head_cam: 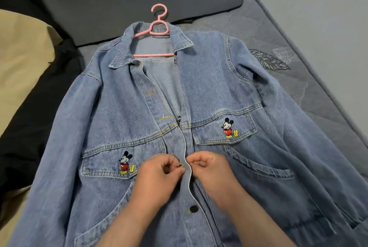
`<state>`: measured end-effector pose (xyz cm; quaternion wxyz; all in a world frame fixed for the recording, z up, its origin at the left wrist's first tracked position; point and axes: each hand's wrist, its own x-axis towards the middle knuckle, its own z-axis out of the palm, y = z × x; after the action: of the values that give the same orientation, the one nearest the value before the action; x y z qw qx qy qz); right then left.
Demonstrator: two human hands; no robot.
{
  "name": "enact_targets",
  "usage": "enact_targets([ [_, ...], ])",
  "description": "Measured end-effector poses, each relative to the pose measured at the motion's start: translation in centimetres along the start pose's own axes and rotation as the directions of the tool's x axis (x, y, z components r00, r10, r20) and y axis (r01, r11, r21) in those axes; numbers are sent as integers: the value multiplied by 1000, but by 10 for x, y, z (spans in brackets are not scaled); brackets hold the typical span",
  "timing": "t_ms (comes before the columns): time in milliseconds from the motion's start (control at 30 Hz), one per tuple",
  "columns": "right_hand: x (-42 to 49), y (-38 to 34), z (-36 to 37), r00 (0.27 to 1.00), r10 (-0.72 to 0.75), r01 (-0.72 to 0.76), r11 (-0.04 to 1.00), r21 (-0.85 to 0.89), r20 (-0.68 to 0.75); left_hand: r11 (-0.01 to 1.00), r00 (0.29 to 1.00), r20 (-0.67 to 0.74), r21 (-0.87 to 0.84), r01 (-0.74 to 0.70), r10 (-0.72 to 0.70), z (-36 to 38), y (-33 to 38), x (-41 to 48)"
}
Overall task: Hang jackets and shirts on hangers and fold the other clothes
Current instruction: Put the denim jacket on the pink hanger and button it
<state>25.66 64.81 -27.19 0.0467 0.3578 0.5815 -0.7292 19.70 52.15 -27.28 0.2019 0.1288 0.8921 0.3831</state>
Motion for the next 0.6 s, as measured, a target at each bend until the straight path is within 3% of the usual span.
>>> enact_targets([
  [100,-2,-3,-2,997,-3,-7,992,128,82,1000,1000,-12,-1,5,-5,3,-4,2],
  [200,-4,-6,-1,996,-65,65,998,6,62,996,996,-65,67,-63,68,7,-4,0],
  [333,1,-1,5,998,-51,50,997,-60,-28,989,989,-80,91,-118,125,9,-4,-5],
  [600,4,-1,8,996,-27,16,990,-138,-82,998,991,-113,5,-66,66,13,-6,-5],
])
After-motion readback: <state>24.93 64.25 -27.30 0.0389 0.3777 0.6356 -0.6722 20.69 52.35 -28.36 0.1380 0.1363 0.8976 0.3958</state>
